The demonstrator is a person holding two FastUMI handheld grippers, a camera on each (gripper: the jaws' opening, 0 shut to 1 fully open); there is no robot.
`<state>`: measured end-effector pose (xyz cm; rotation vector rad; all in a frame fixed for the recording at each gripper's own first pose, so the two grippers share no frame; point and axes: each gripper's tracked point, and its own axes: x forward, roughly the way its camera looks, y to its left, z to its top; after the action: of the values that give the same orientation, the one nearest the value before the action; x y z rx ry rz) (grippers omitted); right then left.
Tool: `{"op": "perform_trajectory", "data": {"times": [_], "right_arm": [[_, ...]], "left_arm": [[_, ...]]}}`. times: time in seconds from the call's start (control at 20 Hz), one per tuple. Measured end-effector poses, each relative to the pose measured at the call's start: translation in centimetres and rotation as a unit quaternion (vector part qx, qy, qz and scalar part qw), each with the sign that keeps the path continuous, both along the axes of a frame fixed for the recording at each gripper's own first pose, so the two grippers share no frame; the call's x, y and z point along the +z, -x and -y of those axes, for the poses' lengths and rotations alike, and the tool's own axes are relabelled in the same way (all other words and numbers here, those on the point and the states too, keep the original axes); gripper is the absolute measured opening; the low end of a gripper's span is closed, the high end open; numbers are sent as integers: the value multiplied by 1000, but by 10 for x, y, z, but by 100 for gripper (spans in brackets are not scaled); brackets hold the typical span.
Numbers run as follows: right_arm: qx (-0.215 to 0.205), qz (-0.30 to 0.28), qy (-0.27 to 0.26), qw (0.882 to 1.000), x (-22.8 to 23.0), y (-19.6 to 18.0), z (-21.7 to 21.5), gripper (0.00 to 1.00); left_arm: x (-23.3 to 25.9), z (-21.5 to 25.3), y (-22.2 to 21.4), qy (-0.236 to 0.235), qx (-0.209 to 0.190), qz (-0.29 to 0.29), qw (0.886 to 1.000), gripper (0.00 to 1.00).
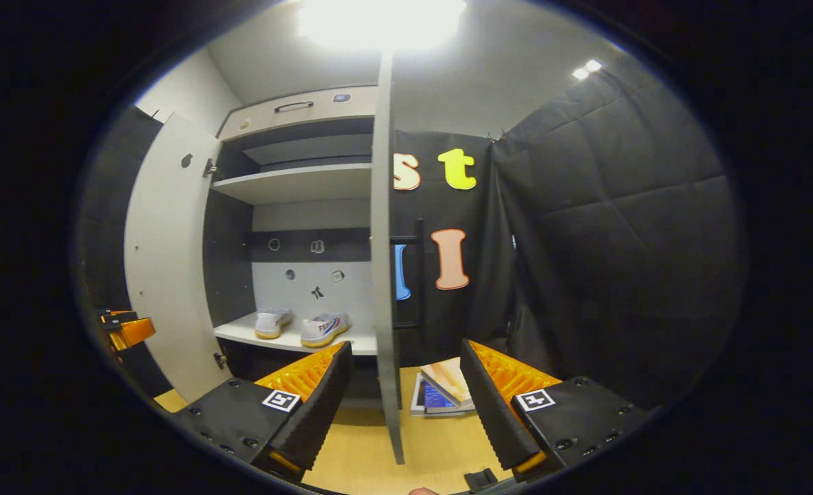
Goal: Grab one shoe with the right hand and put it into the shoe cabinet, grab the other shoe with the left hand and put it into the shoe cabinet; then close the right door with the right hand and the left door with the left hand.
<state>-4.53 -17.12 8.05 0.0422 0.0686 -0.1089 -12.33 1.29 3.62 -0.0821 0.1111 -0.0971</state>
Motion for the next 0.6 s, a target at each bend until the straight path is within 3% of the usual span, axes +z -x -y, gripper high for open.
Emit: {"op": "perform_trajectory", "data": {"times": [0.35,0.6], "right_arm": [[-108,8,32,994,21,-40,60,98],[-121,-9,57,991,19,-59,52,98]], "left_arm": [[19,-21,21,-11,5,15,1000,94],[21,-63,33,-16,45,15,999,94]]}}
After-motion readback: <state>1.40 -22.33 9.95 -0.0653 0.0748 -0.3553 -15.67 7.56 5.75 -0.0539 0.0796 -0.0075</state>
